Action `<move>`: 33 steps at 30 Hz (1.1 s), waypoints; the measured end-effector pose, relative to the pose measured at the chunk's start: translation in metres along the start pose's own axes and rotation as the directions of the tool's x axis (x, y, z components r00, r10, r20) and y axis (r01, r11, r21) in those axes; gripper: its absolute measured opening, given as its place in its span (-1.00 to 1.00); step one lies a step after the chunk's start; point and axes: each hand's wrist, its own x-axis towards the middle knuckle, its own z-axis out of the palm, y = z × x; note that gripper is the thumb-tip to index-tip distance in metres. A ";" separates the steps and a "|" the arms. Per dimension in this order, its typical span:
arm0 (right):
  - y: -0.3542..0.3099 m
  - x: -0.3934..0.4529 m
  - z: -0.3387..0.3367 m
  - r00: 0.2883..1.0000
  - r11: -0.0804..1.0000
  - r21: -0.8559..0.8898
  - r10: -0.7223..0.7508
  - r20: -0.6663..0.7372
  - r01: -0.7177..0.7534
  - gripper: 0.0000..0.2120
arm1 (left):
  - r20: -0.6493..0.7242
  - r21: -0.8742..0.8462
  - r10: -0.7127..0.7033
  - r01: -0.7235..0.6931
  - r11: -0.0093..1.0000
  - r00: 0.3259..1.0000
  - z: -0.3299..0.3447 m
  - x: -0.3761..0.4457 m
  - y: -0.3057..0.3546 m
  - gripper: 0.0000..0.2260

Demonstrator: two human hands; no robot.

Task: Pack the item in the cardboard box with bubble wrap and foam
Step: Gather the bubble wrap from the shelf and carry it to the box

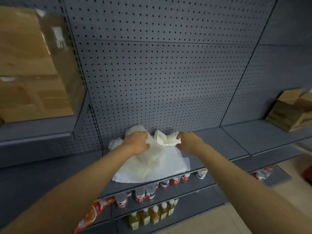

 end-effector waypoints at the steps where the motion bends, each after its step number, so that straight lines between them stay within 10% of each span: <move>1: 0.003 0.009 0.002 1.000 1.000 0.004 0.000 0.007 0.000 -0.62 | 0.002 -0.001 -0.010 0.010 1.000 1.000 0.004 0.008 -0.002 -0.60; 33: 0.029 0.261 0.120 0.981 0.971 -0.214 -0.071 0.180 0.109 -0.58 | 0.149 0.017 -0.123 0.122 0.992 0.981 0.105 0.189 -0.049 -0.62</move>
